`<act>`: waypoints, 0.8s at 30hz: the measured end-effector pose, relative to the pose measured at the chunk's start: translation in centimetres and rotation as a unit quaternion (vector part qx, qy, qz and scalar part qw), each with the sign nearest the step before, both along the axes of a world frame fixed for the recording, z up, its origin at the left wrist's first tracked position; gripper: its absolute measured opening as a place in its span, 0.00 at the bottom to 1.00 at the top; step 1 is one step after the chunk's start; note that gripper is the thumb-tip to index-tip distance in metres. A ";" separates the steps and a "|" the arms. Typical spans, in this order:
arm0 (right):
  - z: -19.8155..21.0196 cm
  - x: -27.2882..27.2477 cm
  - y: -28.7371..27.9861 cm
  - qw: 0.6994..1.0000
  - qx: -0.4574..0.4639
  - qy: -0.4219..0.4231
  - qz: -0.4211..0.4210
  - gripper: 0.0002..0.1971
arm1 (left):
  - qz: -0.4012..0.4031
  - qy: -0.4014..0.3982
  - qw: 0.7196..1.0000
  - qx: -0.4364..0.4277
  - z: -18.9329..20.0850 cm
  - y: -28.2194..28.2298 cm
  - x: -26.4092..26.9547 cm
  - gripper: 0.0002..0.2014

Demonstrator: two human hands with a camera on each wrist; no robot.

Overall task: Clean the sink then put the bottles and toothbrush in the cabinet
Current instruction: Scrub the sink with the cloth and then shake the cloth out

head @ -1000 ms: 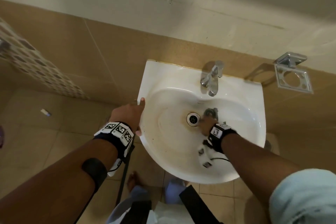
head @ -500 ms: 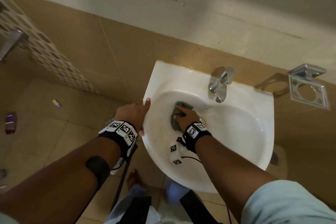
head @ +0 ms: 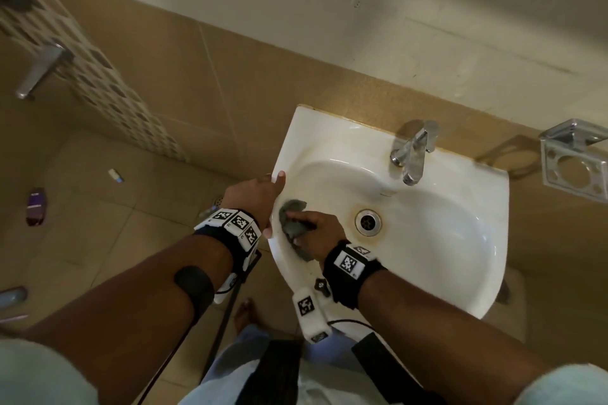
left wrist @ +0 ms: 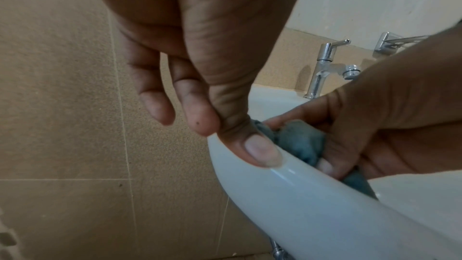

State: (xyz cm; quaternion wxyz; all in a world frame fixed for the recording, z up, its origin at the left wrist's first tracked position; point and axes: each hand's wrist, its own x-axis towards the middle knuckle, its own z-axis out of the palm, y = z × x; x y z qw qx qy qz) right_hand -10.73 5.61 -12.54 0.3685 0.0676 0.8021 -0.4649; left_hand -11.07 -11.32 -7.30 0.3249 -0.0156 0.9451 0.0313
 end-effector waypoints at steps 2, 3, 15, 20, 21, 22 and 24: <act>0.4 -0.9 -0.3 0.999 -0.023 -0.009 -0.026 0.29 | -0.003 0.004 1.000 0.001 0.1 0.1 0.0 0.61; 0.7 -1.5 -0.8 0.999 -0.029 -0.001 -0.040 0.28 | -0.006 0.004 1.000 0.005 0.1 0.0 -0.1 0.61; 4.5 8.0 1.7 0.968 0.085 0.179 0.153 0.14 | -0.069 -0.040 0.996 0.030 0.3 -2.6 -2.3 0.32; 4.5 6.2 -0.1 0.969 0.102 0.199 0.110 0.12 | -0.035 -0.021 0.998 0.052 -0.2 -2.7 -1.6 0.48; 4.1 5.4 -1.3 0.972 0.095 0.202 0.075 0.10 | -0.033 -0.021 0.998 0.053 -0.2 -2.8 -1.6 0.47; 3.6 4.9 -2.4 0.973 0.086 0.213 0.035 0.07 | -0.028 -0.019 0.998 0.052 0.0 -2.6 -1.5 0.46; 3.0 4.8 -3.3 0.964 0.074 0.255 -0.006 0.07 | -0.031 -0.011 0.998 0.049 -0.1 -2.4 -1.4 0.44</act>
